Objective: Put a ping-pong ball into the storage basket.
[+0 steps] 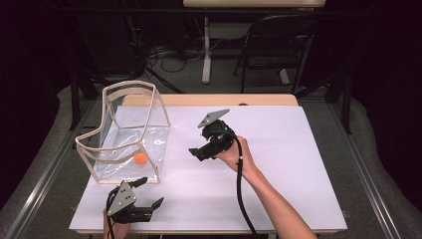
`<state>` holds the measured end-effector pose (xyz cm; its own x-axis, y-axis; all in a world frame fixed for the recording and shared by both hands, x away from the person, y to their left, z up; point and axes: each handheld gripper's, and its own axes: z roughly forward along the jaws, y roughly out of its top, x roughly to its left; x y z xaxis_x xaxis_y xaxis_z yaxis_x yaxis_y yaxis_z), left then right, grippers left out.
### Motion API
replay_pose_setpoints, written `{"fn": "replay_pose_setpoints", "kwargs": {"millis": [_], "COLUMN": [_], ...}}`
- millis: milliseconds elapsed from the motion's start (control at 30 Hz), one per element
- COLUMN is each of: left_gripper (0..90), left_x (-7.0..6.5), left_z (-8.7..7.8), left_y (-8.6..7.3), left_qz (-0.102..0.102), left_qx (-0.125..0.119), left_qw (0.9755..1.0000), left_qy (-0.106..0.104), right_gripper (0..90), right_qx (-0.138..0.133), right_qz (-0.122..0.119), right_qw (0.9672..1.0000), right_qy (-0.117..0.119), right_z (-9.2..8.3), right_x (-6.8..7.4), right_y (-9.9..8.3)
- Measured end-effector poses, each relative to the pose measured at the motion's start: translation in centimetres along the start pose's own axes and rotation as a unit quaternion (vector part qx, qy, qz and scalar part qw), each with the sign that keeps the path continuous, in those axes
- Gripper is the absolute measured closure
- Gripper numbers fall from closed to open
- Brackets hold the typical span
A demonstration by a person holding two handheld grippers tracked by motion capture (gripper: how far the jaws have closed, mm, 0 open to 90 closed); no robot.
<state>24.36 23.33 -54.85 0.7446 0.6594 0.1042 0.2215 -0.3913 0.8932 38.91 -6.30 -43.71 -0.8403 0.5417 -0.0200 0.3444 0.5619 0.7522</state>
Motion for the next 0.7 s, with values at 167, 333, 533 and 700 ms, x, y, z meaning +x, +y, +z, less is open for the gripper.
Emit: {"fn": "replay_pose_setpoints", "kwargs": {"millis": [167,333,533,700], "left_gripper": [16.1,16.1,16.1,16.1], "left_x": [0.1,0.1,0.2,0.4], "left_z": [0.0,0.1,-0.1,-0.1], "left_y": [-0.1,-0.1,-0.1,-0.2], "left_qz": [-0.001,-0.002,-0.003,-0.004], "left_qx": [0.001,0.002,0.000,0.000], "left_qw": [1.0000,1.0000,1.0000,1.0000], "left_qy": [0.001,0.000,0.003,0.003], "right_gripper": [10.2,9.0,7.0,2.8], "right_qx": [0.004,0.009,0.021,0.033], "right_qz": [0.012,0.021,0.031,0.039], "right_qw": [0.9999,0.9997,0.9993,0.9987], "right_qy": [0.002,0.004,0.004,0.000], "right_z": [0.4,0.4,0.9,1.3], "right_x": [-0.2,-0.2,-0.3,-0.5], "right_y": [-1.8,-3.3,-5.4,-6.7]}}
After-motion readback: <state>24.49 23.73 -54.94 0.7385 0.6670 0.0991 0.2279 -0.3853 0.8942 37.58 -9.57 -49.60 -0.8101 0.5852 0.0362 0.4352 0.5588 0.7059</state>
